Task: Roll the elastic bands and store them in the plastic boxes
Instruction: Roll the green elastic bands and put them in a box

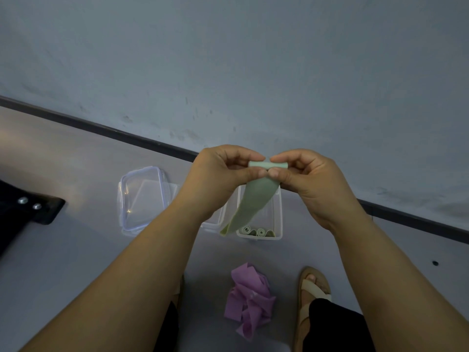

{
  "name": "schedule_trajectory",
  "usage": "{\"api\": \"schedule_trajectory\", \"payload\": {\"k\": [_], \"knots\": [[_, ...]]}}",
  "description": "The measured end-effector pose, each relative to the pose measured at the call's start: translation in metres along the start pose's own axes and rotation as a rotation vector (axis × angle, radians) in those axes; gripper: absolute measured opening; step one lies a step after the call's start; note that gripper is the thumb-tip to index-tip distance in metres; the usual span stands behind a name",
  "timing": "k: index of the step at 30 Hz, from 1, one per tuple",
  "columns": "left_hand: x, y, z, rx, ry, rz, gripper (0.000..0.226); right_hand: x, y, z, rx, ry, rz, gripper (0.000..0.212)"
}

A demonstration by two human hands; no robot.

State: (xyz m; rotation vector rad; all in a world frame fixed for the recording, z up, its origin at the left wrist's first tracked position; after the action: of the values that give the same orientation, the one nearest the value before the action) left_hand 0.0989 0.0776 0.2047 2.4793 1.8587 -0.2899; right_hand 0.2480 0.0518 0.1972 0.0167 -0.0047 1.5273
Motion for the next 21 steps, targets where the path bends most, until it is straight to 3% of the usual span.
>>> {"api": "schedule_trajectory", "payload": {"k": [7,12,15,21], "knots": [[0.0,-0.001,-0.003,0.007,0.038,-0.012,0.023,-0.003,0.004,0.0,-0.009,0.047,0.059,0.029],[0.001,-0.003,-0.002,0.016,0.052,-0.016,0.025,-0.005,0.005,-0.001,-0.08,0.07,0.062,0.018],[0.001,-0.002,-0.002,-0.02,0.046,-0.006,0.027,-0.004,0.004,-0.001,-0.05,0.072,0.061,0.023],[0.001,0.003,0.007,-0.158,-0.118,0.098,0.023,-0.002,0.003,-0.002,0.102,0.06,0.016,0.025]]}}
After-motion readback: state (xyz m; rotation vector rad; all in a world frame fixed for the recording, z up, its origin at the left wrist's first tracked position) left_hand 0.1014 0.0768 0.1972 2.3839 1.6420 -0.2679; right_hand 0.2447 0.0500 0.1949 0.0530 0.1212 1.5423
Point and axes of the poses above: each hand's wrist, its own x-axis towards the middle knuckle, its own y-axis out of the palm, z = x × y, the point moved 6 cm from there along x, towards the middle knuckle, and after that the axes turned 5 degrees about -y, right-handed, at the moved point
